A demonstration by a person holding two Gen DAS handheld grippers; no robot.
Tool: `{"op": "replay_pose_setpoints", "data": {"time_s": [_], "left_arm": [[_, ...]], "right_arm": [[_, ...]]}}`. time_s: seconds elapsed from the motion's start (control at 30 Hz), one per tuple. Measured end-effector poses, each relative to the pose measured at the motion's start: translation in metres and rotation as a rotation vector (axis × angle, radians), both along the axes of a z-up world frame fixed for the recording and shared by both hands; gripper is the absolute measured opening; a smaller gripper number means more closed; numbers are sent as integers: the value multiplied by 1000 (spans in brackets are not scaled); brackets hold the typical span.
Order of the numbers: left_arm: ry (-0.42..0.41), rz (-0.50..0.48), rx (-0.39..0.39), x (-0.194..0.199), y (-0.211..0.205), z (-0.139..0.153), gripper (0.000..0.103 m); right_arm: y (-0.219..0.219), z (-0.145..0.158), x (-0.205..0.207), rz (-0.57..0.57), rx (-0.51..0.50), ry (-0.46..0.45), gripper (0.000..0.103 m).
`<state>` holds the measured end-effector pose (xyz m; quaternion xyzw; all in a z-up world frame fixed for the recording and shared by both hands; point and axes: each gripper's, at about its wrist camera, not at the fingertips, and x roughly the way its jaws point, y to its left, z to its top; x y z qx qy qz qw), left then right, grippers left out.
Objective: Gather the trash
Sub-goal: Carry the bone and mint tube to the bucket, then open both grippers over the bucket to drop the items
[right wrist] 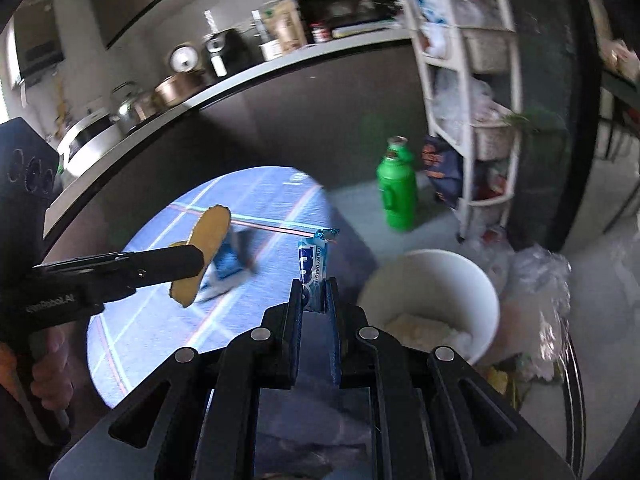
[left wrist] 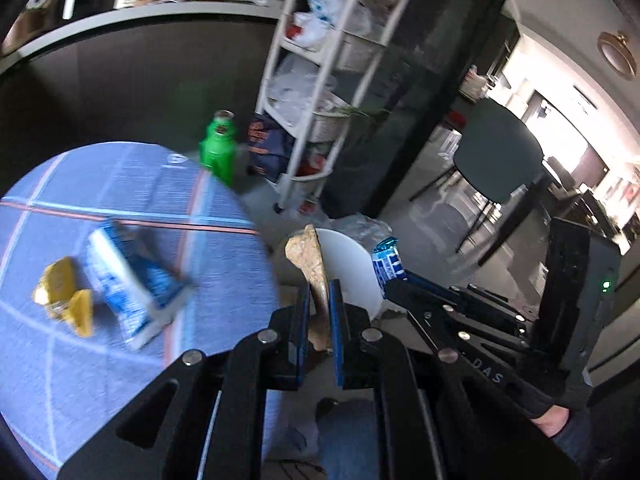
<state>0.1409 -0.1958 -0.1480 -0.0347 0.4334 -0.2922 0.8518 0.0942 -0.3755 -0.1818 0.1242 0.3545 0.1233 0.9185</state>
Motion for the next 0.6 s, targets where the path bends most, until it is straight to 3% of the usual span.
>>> {"op": "replay_pose_setpoints", "data": {"time_s": [0.37, 0.6], "left_arm": [[85, -110, 47, 38, -71, -39, 11], [162, -142, 97, 64, -102, -79, 11]], "right_arm": [[-55, -55, 14, -93, 29, 104, 11], [-74, -104, 33, -110, 44, 200, 12]]}}
